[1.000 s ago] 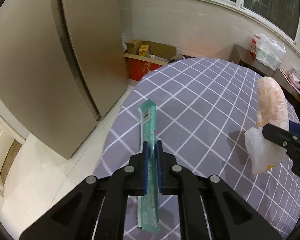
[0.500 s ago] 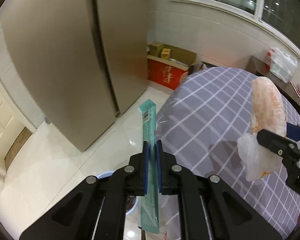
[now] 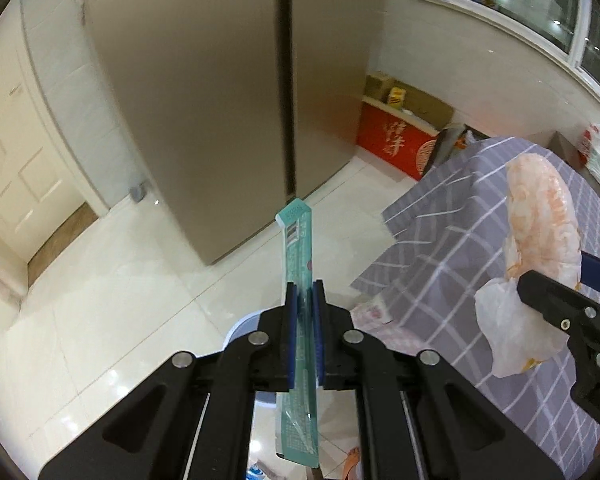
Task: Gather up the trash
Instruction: 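Carry the box and bag over the bucket and open both grippers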
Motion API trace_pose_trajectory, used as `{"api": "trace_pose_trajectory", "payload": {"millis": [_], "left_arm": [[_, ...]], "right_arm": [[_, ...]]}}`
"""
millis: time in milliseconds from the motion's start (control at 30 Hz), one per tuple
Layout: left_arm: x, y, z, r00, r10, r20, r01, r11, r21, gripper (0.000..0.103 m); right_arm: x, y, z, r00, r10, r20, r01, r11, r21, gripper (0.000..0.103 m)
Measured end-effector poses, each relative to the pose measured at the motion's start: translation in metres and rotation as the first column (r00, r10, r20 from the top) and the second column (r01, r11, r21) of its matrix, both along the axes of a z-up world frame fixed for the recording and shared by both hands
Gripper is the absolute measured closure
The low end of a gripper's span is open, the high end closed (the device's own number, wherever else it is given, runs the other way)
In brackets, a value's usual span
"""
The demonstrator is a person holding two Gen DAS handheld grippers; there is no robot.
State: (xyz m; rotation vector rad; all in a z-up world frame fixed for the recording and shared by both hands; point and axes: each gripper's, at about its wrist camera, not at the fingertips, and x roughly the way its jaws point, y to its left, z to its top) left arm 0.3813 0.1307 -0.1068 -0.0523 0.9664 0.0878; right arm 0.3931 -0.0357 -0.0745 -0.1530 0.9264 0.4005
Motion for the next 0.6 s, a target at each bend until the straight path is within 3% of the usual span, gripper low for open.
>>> {"api": "trace_pose_trajectory", "payload": {"millis": [400,500,533,567,600], "left_arm": [[-0.005,0.048,-0.038,0.995,0.057,-0.083,-0.058,0.998,-0.008,0.096],[-0.002,0.052,-0.047,0.994,0.07,-0.087,-0.068,0.997,0.03,0.093],[-0.001,0.054,-0.049,0.994,0.078,-0.076,-0.075,0.997,0.035,0.079],[0.002,0.055,-0.051,0.994,0.079,-0.07,-0.077,0.997,0.03,0.054],[0.003,0.058,-0.054,0.995,0.079,-0.068,-0.078,0.997,0.018,0.046]], "right_arm": [[0.008,0.063,-0.04,0.994,0.089,-0.068,-0.095,0.992,-0.086,0.06],[0.011,0.072,-0.051,0.991,0.098,-0.088,-0.106,0.99,-0.098,0.06],[0.013,0.074,-0.055,0.99,0.099,-0.097,-0.108,0.989,-0.1,0.06],[0.013,0.076,-0.058,0.99,0.098,-0.103,-0.108,0.989,-0.1,0.06],[0.013,0.078,-0.06,0.989,0.095,-0.11,-0.106,0.989,-0.1,0.06]]}}
